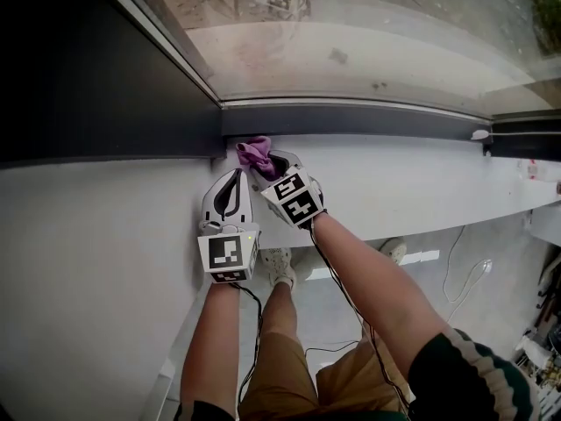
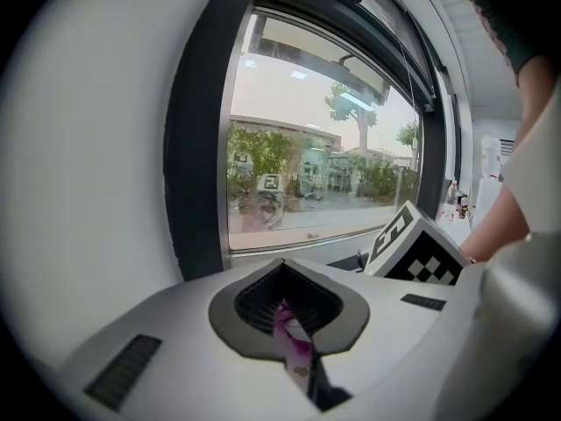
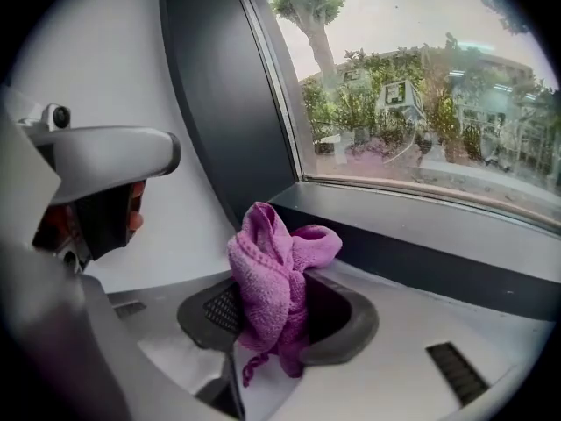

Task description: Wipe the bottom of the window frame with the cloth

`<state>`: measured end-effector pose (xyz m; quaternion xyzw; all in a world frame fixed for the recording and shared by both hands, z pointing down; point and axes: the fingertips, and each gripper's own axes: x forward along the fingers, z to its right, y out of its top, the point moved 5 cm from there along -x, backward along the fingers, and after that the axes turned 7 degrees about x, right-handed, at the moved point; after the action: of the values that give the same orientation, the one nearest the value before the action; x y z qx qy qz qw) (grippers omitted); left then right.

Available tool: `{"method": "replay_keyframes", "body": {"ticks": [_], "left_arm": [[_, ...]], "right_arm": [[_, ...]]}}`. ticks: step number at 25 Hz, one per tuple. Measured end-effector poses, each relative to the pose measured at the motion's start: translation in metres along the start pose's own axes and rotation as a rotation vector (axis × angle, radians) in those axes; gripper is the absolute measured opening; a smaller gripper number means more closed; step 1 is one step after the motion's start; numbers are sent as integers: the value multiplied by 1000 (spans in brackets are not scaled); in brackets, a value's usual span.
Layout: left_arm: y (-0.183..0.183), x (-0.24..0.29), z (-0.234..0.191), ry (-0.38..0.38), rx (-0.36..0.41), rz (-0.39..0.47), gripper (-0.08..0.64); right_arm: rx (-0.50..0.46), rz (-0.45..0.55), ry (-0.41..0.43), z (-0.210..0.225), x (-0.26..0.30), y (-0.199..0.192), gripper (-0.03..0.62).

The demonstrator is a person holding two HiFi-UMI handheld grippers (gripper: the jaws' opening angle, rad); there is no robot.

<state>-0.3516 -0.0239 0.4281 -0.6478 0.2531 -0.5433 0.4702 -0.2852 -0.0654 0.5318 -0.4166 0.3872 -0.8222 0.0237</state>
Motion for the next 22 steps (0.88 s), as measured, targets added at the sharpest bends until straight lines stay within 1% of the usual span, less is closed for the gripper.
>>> {"method": "replay_keyframes", "body": {"ticks": [2, 7, 11, 19, 22], "left_arm": [[2, 3, -1, 1, -5, -6, 5], [1, 6, 8, -1, 41, -32, 5], [-1, 16, 29, -28, 66, -31, 5], [10, 37, 79, -80, 83, -25, 5], [16, 45, 99, -88, 88, -35, 5]], "right_arm": [[3, 0, -4, 3, 0, -1, 166], [20, -1, -15, 15, -10, -6, 164], [32, -4, -26, 34, -23, -20, 163], [57, 4, -70, 82, -63, -37, 161], [71, 9, -83, 100, -79, -42, 161]]}}
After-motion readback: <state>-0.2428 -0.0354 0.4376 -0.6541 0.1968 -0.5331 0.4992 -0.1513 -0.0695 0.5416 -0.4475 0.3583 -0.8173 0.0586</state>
